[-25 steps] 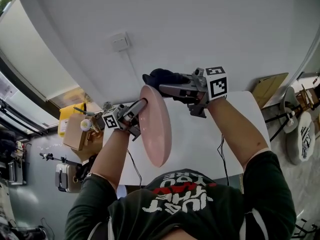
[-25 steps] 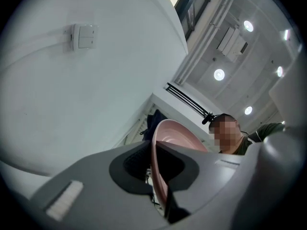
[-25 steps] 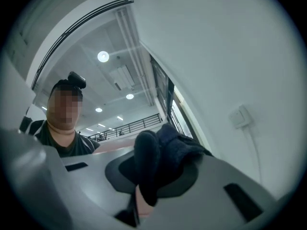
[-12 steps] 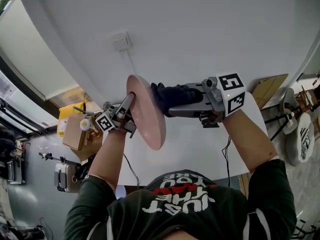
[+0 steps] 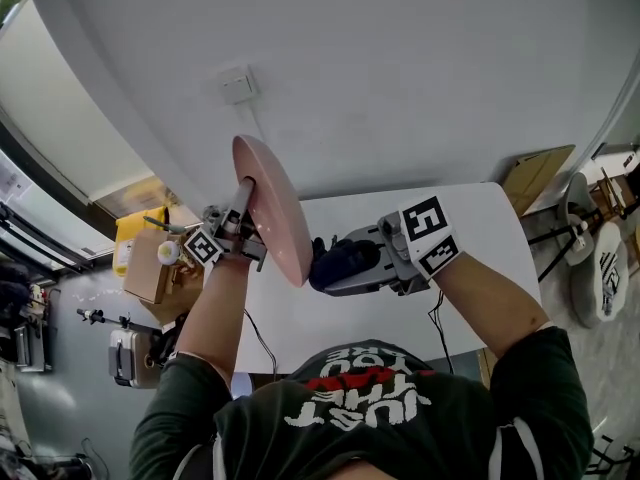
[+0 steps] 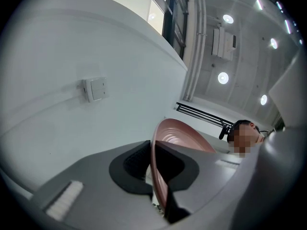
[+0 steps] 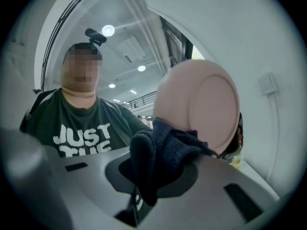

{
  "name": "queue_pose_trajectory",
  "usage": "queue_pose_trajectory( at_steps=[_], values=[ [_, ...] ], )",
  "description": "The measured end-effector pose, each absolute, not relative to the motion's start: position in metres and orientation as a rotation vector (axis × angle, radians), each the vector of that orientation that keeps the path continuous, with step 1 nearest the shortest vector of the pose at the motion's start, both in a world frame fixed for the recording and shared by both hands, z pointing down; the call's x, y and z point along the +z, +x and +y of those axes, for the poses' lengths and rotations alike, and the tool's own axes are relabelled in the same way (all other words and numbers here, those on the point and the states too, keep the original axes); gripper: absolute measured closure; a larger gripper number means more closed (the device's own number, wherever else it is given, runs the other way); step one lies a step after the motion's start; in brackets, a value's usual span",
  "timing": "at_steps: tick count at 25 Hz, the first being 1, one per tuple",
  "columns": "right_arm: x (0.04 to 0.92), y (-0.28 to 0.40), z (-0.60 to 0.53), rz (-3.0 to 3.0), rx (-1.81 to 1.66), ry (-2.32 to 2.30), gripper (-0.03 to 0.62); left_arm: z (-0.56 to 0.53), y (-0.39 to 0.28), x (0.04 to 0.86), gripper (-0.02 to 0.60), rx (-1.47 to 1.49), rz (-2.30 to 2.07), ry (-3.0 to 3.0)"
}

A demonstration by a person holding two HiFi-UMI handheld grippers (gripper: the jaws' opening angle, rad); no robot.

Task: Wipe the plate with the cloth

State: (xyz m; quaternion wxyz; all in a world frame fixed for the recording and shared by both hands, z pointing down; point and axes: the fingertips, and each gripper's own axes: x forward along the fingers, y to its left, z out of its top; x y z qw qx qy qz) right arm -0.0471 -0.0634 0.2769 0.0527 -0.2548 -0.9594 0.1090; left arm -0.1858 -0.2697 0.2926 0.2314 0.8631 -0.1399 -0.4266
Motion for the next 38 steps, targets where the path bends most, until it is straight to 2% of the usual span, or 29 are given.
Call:
queue_pose_trajectory(
  at_steps=[7,16,21,30,33,38],
  values=[
    [0.341,-0.083,-0.074,-2.836,0.439,-0.72,0.563,-0.254,-0.155,0.277,0.566,-1.138,-0.214,2.397],
    [0.346,-0.102,-0.133,-2.94,0.558,-0.561,0.563,-0.227,-0.12,0.278,0.566,-1.027,-0.021,2.4],
    [0.302,-0.079,-0.198,-3.131,0.616,-0.32,0.563,-0.217,-0.103,0.3,0.566,-0.877,-0.014,2.465],
    [0.189,-0.023,-0.19,-3.333,0.258,-0.309,0.563,-0.233,-0.128,0.324,0.566,-0.932,-0.14,2.382],
    [0.192,-0.005,-0.188,-3.325,0.212,-0.207,0.563,-0.233,-0.139,0.322,0.566,-0.992,-0.183,2.348],
    [0.238,0.032,-0.221,-3.312,0.4,0.187,0.563,-0.234,-0.155,0.33,0.566,-1.001,-0.301,2.329]
  ],
)
